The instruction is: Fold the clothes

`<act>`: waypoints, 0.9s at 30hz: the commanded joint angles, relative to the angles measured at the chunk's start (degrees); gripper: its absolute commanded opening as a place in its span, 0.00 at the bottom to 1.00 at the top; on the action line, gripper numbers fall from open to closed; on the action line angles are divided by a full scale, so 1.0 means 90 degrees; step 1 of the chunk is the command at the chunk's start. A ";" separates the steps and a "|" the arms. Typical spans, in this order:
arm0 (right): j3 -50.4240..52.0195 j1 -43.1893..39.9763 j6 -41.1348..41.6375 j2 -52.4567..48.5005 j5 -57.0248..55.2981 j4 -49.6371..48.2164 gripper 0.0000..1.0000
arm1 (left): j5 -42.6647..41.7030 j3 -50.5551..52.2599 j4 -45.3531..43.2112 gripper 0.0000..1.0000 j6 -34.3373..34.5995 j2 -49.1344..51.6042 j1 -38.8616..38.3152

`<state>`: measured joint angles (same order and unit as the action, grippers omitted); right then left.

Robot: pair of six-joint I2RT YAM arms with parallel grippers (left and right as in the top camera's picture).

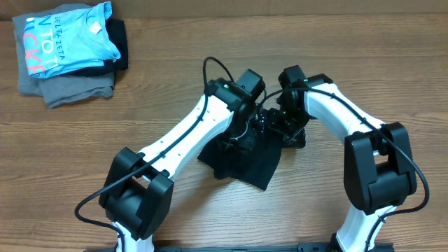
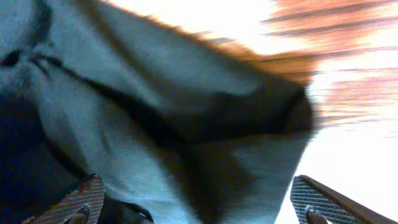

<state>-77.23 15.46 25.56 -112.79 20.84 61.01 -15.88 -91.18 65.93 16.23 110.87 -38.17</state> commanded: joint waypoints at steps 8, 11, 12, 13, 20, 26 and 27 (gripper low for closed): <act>-0.1214 -0.1897 -0.1069 -0.0019 0.0027 0.1566 1.00 | -0.0437 0.0019 -0.0216 0.59 0.0058 0.0046 -0.0328; -0.1562 -0.2380 -0.1231 -0.0017 0.0027 0.1974 1.00 | -0.0653 0.0061 -0.0420 0.64 0.0056 0.0046 -0.0498; -0.1608 -0.2494 -0.1231 -0.0017 0.0027 0.2033 1.00 | -0.0716 0.0087 -0.0520 0.64 0.0056 0.0046 -0.0571; -0.1642 -0.2608 -0.1229 -0.0017 0.0027 0.2076 1.00 | -0.0763 0.0121 -0.0634 0.64 0.0058 0.0046 -0.0651; -0.1656 -0.3172 -0.1277 -0.0012 0.0034 0.2127 1.00 | -0.1528 0.0517 -0.1736 0.91 0.0058 0.0046 -0.1360; -0.1858 -0.3560 -0.1394 0.0007 0.0056 0.2494 1.00 | -0.1355 0.0221 -0.1634 0.78 0.0044 0.0010 -0.1545; -0.1919 -0.3611 -0.1474 0.0015 0.0085 0.2569 1.00 | -0.1336 0.0044 -0.1460 0.72 -0.0097 -0.0019 -0.1503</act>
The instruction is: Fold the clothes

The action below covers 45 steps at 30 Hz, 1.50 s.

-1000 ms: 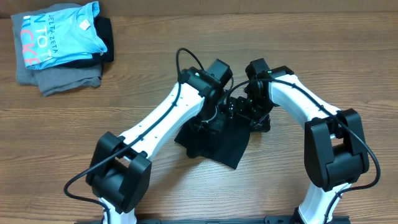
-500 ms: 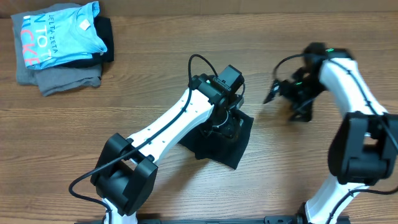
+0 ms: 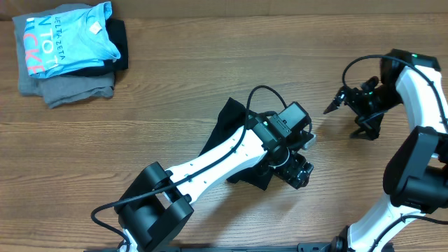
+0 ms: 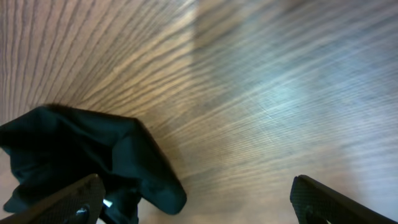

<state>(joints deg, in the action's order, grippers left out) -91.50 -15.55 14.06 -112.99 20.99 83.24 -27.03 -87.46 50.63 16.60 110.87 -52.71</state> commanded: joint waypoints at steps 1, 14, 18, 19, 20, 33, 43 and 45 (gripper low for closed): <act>-0.0403 -0.0214 -0.0340 0.0053 0.0141 0.0172 1.00 | -0.0034 -0.0576 0.0464 0.68 -0.0279 -0.0083 0.0155; -0.0865 0.0721 -0.0903 0.0835 0.0678 0.0945 0.88 | 0.3036 -0.2572 0.3733 1.00 0.0401 -0.0920 0.2703; -0.0865 0.1773 -0.0716 0.0984 0.0510 0.0981 0.86 | 0.3067 -0.2081 0.3776 1.00 0.0401 -0.0787 0.3551; -0.0865 0.2118 -0.0396 0.0996 0.0141 0.0964 0.86 | 0.3070 -0.1902 0.3752 1.00 0.0401 -0.0755 0.3725; -0.0865 0.2465 -0.0010 0.0996 -0.0369 0.0945 0.86 | 0.3067 -0.1661 0.3684 1.00 0.0401 -0.0719 0.3903; -0.0777 0.5639 0.2429 0.0901 -0.2909 0.0085 0.92 | 0.3024 0.1246 0.1943 1.00 0.0401 -0.0619 0.4454; -0.0765 0.6103 0.2970 0.0114 -0.3286 -0.0495 0.77 | 0.2834 0.1673 0.1661 1.00 0.0396 -0.0617 0.4437; -0.0758 0.6101 0.2975 -0.0090 -0.3283 -0.0554 0.77 | 0.2834 0.1673 0.1661 1.00 0.0396 -0.0617 0.4437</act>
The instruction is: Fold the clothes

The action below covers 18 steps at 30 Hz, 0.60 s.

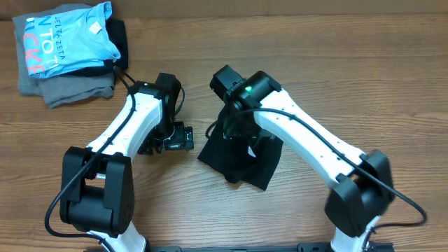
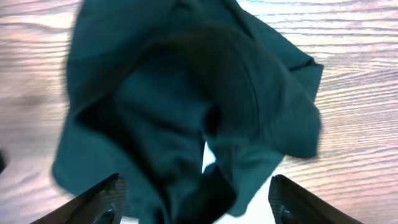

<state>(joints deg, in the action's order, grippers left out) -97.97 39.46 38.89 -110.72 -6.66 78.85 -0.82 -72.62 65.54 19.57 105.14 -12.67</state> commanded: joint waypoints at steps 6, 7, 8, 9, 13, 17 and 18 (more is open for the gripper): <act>-0.0039 -0.0012 0.0403 -0.0814 -0.0556 -0.0092 0.75 | -0.0078 0.0024 0.0000 1.00 0.0066 0.0019 -0.0012; -0.0039 -0.0024 0.0410 -0.0869 -0.0646 -0.0085 0.73 | -0.0075 0.0024 0.0002 1.00 0.0066 0.0019 -0.0012; -0.0039 -0.0049 0.0427 -0.0886 -0.0690 -0.0078 0.70 | -0.0078 0.0024 0.0002 1.00 0.0063 0.0019 -0.0012; -0.0039 -0.0080 0.0430 -0.0886 -0.0726 -0.0066 0.68 | -0.0075 0.0024 0.0002 1.00 0.0063 0.0019 -0.0012; -0.0039 -0.0335 0.0512 -0.0886 -0.0879 -0.0010 0.54 | -0.0075 0.0024 0.0007 1.00 0.0063 0.0019 -0.0012; -0.0039 -0.0675 0.0510 -0.0886 -0.0877 0.0010 0.26 | -0.0075 0.0024 0.0005 1.00 0.0063 0.0019 -0.0012; -0.0039 -0.0763 0.0508 -0.0886 -0.0877 0.0039 0.20 | -0.0075 0.0024 0.0005 1.00 0.0063 0.0019 -0.0012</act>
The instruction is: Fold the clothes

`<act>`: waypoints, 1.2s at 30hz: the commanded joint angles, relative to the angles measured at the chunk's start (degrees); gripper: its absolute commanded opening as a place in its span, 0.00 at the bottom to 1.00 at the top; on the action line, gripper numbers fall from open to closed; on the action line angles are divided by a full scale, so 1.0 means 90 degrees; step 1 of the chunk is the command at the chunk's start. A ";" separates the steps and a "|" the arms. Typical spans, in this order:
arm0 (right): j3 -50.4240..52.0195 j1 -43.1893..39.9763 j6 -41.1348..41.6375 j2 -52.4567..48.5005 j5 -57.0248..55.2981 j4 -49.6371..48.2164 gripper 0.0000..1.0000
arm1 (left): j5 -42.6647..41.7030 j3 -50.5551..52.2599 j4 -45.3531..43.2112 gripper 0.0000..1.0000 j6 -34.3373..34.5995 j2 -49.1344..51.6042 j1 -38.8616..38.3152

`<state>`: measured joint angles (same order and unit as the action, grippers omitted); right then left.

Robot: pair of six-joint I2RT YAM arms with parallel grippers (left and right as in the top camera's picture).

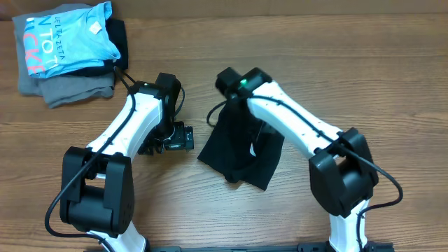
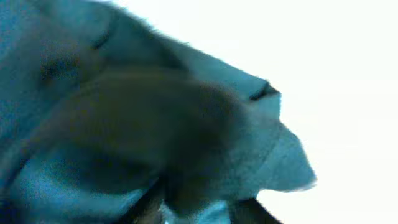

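Observation:
A crumpled black garment (image 1: 241, 154) lies on the wooden table (image 1: 364, 84) near the middle. Its top corner is drawn up to a narrow point under my right gripper (image 1: 226, 112). In the right wrist view the blurred dark cloth (image 2: 137, 112) fills the frame. There my right gripper (image 2: 198, 213) has its fingers (image 2: 249, 213) close together with cloth between them. My left gripper (image 1: 175, 138) rests low on the table just left of the garment, apart from it. Whether it is open or shut does not show.
A stack of folded clothes sits at the far left corner: a light blue printed T-shirt (image 1: 66, 35) on top, grey (image 1: 73, 89) and black pieces under it. The right arm's white links (image 1: 294, 126) cross above the garment.
My right gripper was open above the spread garment. Now it is down on the garment's top corner with its fingers drawn together on the cloth. The left arm has not moved.
First both grippers were at the black garment in the middle of the table. Then the right arm was away at the far right, open, with the left gripper at the garment's right side. Later the left gripper lay left of the garment, and the right one is now shut on it.

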<state>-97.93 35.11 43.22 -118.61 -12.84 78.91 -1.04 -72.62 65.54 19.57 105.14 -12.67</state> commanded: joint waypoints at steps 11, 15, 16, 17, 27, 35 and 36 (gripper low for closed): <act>0.0024 -0.0707 -0.0012 -0.0010 -0.0189 0.0539 0.04 | -0.0051 0.0024 0.0005 1.00 0.0063 0.0019 -0.0012; 0.0362 -0.0748 -0.0012 -0.0010 -0.0192 0.0707 0.04 | -0.0051 0.0024 0.0005 1.00 0.0063 0.0019 -0.0012; 0.0515 -0.0750 -0.0012 -0.0010 -0.0192 0.0658 0.04 | -0.0051 0.0024 0.0005 1.00 0.0063 0.0019 -0.0012; 0.0670 -0.0750 -0.0012 -0.0010 -0.0189 0.0593 0.04 | -0.0051 0.0024 0.0005 1.00 0.0061 0.0019 -0.0012; 0.1982 -0.0777 0.0039 -0.0010 -0.0187 0.0245 0.18 | -0.0053 0.0024 0.0017 1.00 0.0063 0.0019 -0.0012; 0.1588 -0.1054 0.0321 0.0253 -0.0238 0.1219 0.38 | -0.0053 0.0024 0.0022 1.00 0.0061 0.0019 -0.0012; 0.1411 -0.1090 0.0321 0.0476 -0.0238 0.1496 0.51 | -0.0053 0.0024 0.0022 1.00 0.0063 0.0019 -0.0012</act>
<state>-81.62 26.26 45.10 -118.54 -13.98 89.54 -1.06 -72.55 65.71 19.57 105.14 -12.67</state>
